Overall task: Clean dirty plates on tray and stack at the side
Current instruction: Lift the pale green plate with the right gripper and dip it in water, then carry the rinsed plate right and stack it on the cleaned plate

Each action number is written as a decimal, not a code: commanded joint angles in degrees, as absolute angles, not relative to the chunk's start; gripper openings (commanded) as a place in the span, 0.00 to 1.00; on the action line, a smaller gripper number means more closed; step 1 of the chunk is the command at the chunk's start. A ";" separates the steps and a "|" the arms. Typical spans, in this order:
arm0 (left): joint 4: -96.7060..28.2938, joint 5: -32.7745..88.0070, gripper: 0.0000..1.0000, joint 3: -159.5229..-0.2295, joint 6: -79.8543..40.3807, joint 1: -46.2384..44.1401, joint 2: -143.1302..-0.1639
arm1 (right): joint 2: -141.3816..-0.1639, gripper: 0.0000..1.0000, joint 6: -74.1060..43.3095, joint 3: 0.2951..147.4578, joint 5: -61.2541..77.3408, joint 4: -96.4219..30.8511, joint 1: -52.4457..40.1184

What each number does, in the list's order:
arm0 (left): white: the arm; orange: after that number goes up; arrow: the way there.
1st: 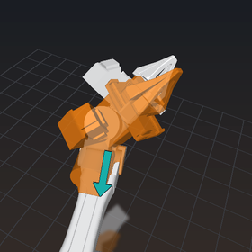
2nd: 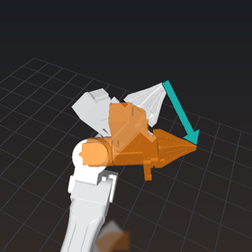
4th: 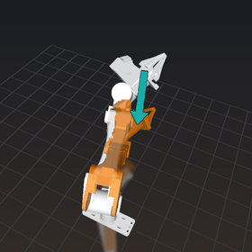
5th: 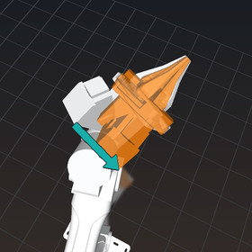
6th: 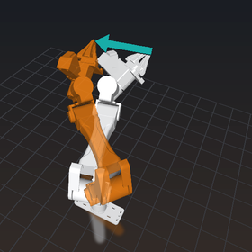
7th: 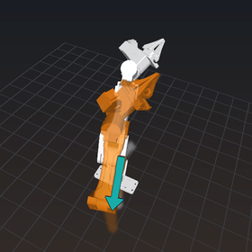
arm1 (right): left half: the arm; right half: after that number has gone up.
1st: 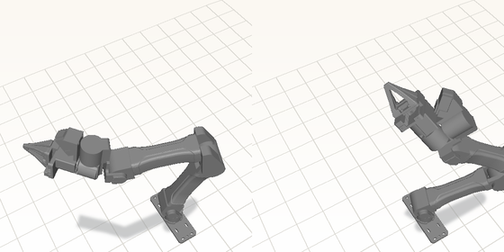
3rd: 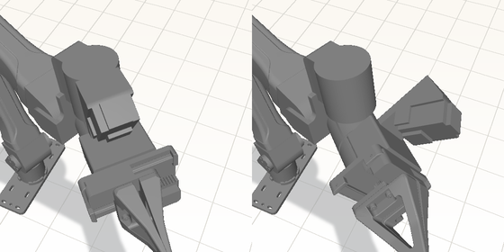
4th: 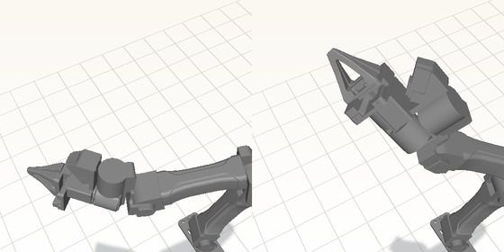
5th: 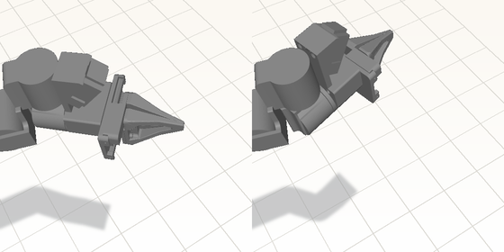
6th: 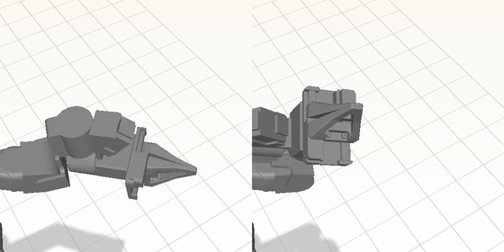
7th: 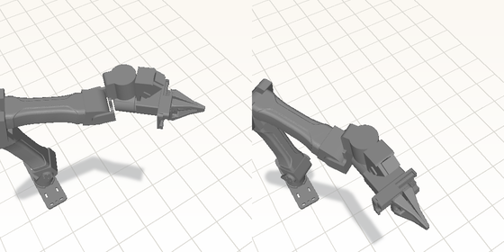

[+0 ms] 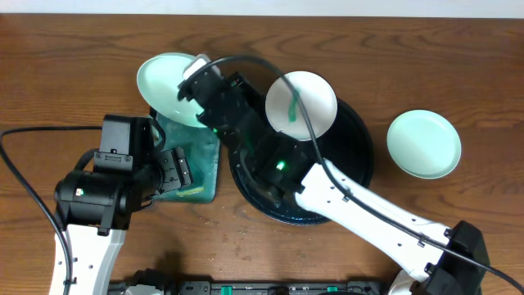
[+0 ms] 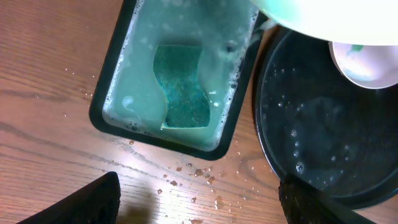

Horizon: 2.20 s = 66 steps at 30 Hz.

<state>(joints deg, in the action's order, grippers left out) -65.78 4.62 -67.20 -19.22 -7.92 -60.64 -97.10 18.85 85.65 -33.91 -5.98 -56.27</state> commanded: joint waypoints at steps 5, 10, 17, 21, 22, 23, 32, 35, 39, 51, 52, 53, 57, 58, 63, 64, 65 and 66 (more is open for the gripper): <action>-65.98 4.95 0.82 -67.07 -18.65 -7.68 -60.60 | -97.01 0.01 26.79 86.37 -40.12 -5.08 -59.72; -65.95 4.95 0.82 -67.07 -18.65 -7.68 -60.60 | -97.01 0.01 27.07 86.37 -40.73 -4.71 -60.14; -65.98 4.95 0.82 -67.07 -18.68 -7.68 -60.60 | -97.01 0.01 28.21 86.37 -42.19 -4.49 -60.23; -65.98 4.95 0.82 -67.07 -18.65 -7.68 -60.60 | -97.01 0.01 28.42 86.37 -42.19 -4.45 -60.23; -65.98 4.95 0.82 -67.07 -18.65 -7.68 -60.60 | -97.01 0.01 28.42 86.37 -42.19 -4.45 -60.23; -65.98 4.95 0.82 -67.07 -18.65 -7.68 -60.60 | -97.01 0.01 28.42 86.37 -42.19 -4.47 -60.23; -65.98 4.95 0.82 -67.07 -18.65 -7.68 -60.60 | -97.03 0.01 27.75 86.37 -42.13 -4.01 -59.86; -65.98 4.95 0.82 -67.07 -18.68 -7.68 -60.60 | -97.69 0.01 19.68 86.35 -42.15 -5.10 -57.04; -65.98 4.95 0.82 -67.07 -18.65 -7.68 -60.60 | -99.26 0.01 -4.49 86.35 -37.21 -15.81 -49.87; -65.98 4.95 0.82 -67.07 -18.65 -7.68 -60.60 | -94.19 0.01 -22.20 86.37 13.56 -33.65 -22.98; -65.98 4.95 0.82 -67.07 -18.65 -7.68 -60.60 | -93.25 0.01 -22.28 86.37 13.39 -35.68 -20.38; -65.98 4.95 0.83 -67.07 -18.65 -7.68 -60.60 | -92.38 0.01 -22.35 86.37 12.69 -38.17 -17.26; -65.98 4.95 0.82 -67.07 -18.65 -7.68 -60.60 | -90.96 0.01 -24.64 86.37 7.42 -47.20 -5.56; -65.95 4.95 0.83 -67.07 -18.65 -7.68 -60.60 | -91.05 0.01 -24.67 86.35 5.96 -49.52 -2.02; -65.98 4.95 0.82 -67.07 -18.65 -7.68 -60.60 | -93.23 0.01 -24.67 85.08 -3.09 -56.34 12.16; -65.95 4.95 0.82 -67.07 -18.68 -7.68 -60.60 | -94.02 0.01 -24.64 84.42 -4.36 -57.19 15.18; -65.98 4.95 0.83 -67.07 -18.65 -7.68 -60.60 | -94.83 0.01 -24.60 83.90 -4.49 -57.95 17.65; -65.98 4.95 0.82 -67.07 -18.65 -7.68 -60.60 | -95.61 0.01 -24.60 83.42 -4.47 -58.78 20.05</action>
<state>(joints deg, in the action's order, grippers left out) -65.80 4.62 -67.20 -19.22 -7.92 -60.64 -93.58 -23.55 85.06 -0.75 -57.41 15.05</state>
